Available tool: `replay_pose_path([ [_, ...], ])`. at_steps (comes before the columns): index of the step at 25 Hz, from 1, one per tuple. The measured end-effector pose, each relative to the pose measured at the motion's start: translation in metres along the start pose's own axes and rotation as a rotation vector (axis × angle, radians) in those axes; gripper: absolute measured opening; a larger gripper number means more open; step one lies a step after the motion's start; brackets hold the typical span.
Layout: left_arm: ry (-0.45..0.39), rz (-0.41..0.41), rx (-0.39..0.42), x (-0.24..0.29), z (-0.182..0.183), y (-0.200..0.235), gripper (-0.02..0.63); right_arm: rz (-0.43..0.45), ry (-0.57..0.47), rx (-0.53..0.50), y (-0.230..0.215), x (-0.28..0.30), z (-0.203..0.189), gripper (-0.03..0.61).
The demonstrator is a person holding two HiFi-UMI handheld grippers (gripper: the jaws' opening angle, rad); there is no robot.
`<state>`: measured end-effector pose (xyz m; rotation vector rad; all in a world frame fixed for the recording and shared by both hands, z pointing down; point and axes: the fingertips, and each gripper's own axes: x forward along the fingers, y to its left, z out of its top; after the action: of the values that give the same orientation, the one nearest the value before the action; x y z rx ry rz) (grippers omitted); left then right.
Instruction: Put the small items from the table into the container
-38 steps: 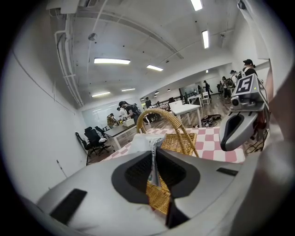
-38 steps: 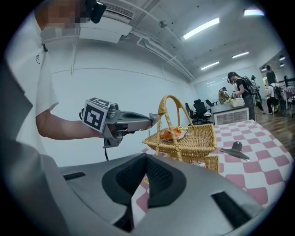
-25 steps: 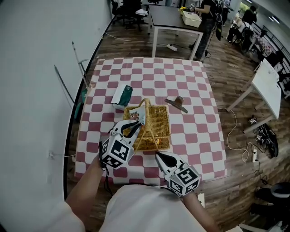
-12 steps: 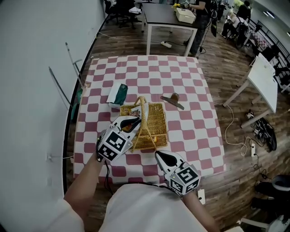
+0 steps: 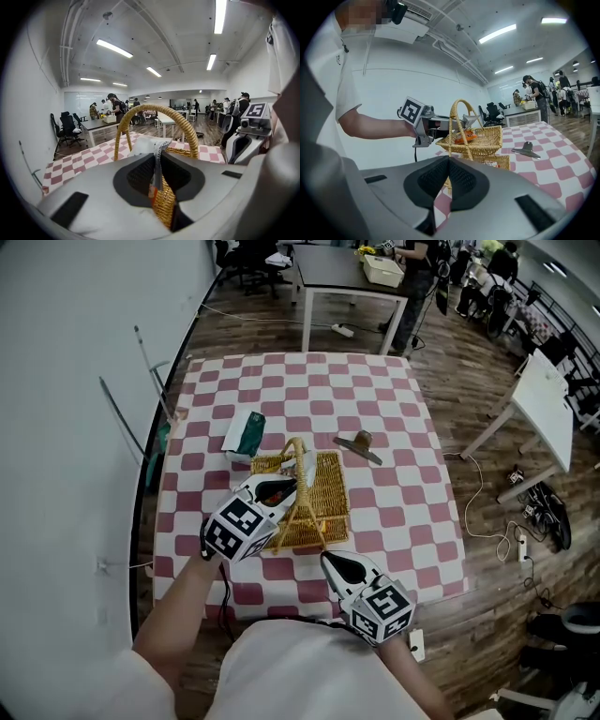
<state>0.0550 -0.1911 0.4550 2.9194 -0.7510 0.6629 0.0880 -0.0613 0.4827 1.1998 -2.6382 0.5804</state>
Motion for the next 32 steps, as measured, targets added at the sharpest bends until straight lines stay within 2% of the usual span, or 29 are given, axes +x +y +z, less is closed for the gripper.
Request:
replay_pose_path([
  [16,-0.034,0.018,-0.007,-0.007,0.006,0.003,0.103,0.005,-0.002,0.001,0.001,0.004,0.0,0.008],
  [27,-0.065,0.061,-0.105,-0.022,0.003,0.011,0.103,0.032,-0.003,-0.005,0.003,0.008,0.003,0.008],
  [29,-0.076,0.068,-0.117,-0.025,0.004,0.012,0.067,0.036,-0.008,-0.009,0.003,0.008,0.004,0.008],
  [32,-0.086,0.081,-0.129,-0.03,0.004,0.012,0.061,0.045,-0.013,-0.013,0.003,0.009,0.007,0.008],
])
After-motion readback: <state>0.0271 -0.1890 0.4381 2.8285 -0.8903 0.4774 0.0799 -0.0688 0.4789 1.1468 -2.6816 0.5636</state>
